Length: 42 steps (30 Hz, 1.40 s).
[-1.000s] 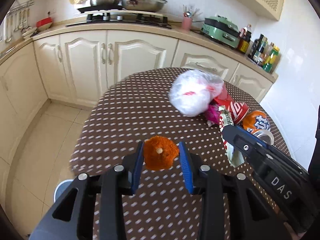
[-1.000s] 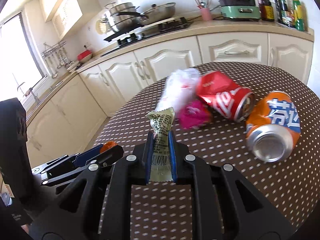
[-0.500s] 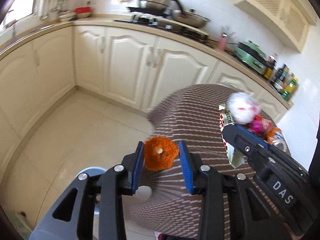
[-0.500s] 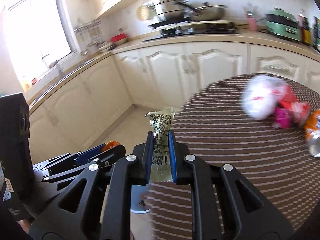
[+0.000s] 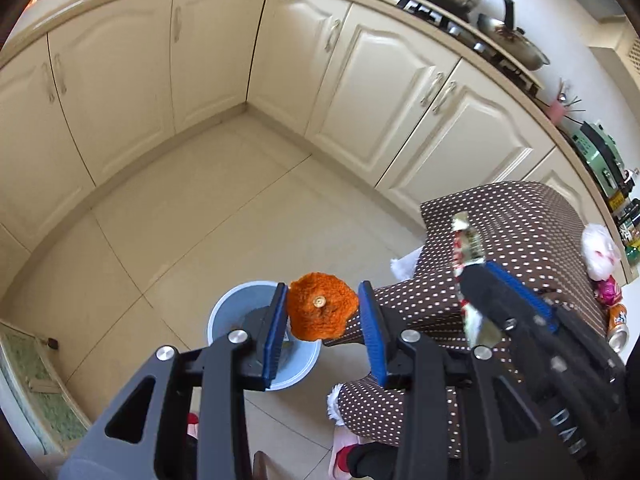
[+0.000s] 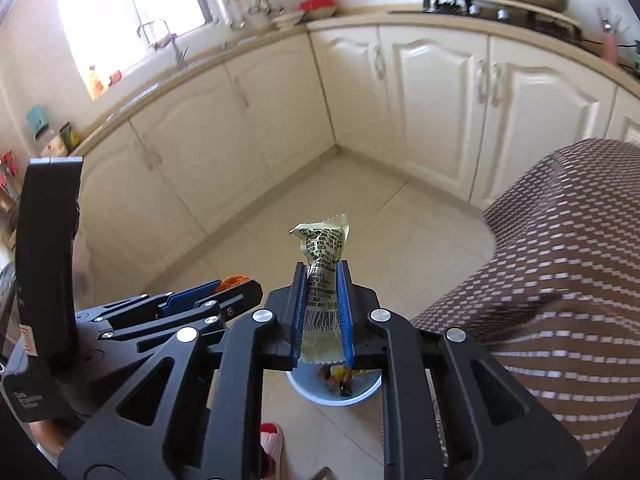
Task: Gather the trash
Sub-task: 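Carry both items over the bin and open the left tool to drop the peel, then open the right tool to drop the pale green wrapper into the bin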
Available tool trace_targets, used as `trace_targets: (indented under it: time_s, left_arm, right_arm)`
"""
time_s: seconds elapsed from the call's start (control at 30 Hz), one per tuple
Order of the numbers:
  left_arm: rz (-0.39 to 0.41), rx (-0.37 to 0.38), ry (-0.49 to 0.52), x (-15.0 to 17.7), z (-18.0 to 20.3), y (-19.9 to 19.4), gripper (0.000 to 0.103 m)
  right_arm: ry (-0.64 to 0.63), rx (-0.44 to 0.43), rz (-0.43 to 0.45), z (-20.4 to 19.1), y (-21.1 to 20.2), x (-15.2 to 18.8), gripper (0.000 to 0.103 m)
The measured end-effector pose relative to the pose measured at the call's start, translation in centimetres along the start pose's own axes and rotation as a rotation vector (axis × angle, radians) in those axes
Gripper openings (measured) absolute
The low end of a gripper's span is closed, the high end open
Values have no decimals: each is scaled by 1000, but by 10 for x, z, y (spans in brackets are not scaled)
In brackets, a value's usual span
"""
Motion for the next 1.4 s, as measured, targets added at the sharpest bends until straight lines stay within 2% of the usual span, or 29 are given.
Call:
trace_targets:
  time_s: [0.2, 0.27, 0.43, 0.9, 1.4]
  left_arm:
    - [-71, -15, -80, -4, -27, 24, 40]
    - [-81, -33, -86, -5, -34, 30, 46]
    - [-100, -45, -101, -2, -43, 39, 49]
    - [-86, -65, -124, -5, -52, 39, 49]
    - [-57, -64, -127, -5, -54, 20, 49]
  right_arm:
    - [-11, -1, -53, -14, 32, 5, 15]
    - [-10, 0, -64, -14, 39, 6, 15]
    - [-8, -6, -90, -16, 54, 8, 15]
    - [-13, -40, -103, -28, 70, 2, 16]
    - [-1, -47, -85, -35, 63, -2, 23]
Point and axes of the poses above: each gripper's, at about its wrist camera, not at the fingertips, and y roughly the way its jaws point, z to its right, x to its underside, the point moved 3 cm from there along y, roughly the way its jaws point, and after that the axes turned 14 degrees about x, right-handed, at the moved point
